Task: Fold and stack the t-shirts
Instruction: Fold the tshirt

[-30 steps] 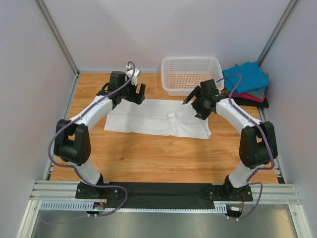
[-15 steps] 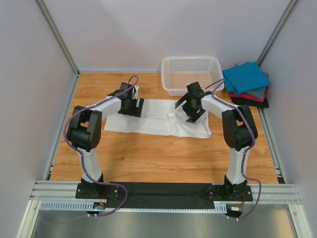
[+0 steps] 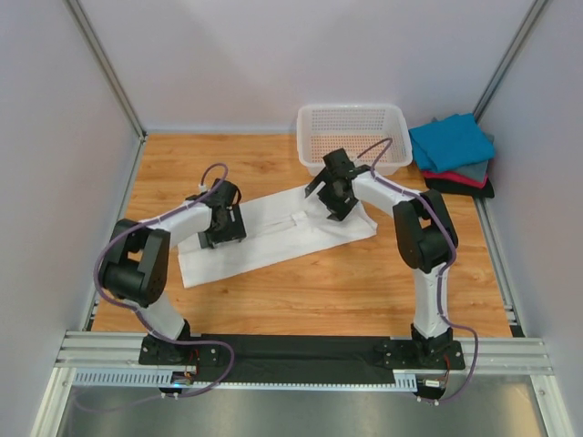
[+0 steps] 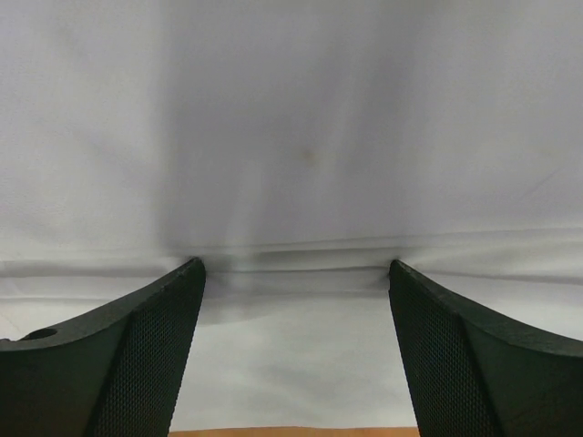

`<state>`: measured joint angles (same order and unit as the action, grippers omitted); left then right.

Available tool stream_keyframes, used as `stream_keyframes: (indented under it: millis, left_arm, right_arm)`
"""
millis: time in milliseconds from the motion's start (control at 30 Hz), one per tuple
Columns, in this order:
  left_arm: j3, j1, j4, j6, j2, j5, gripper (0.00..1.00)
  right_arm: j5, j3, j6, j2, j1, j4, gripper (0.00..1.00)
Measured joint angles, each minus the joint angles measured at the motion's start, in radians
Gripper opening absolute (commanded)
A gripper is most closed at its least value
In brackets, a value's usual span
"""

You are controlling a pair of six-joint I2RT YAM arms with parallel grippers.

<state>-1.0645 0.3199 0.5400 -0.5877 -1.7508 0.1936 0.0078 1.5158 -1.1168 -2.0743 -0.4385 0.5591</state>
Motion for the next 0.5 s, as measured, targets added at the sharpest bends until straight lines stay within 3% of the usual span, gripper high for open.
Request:
stream_keyframes:
  millis: [233,500]
  left_arm:
    - [0.286,0.001,0.082,-0.213,0.278,0.022,0.87]
    - [0.366,0.0,0.18,-0.293,0.412,0.055,0.87]
  right_arm:
    - [0.0,0.205,0.029,-0.132,-0.093,0.041,1.0]
    - [0.002,0.521,0.065,-0.323,-0.187,0.103,1.0]
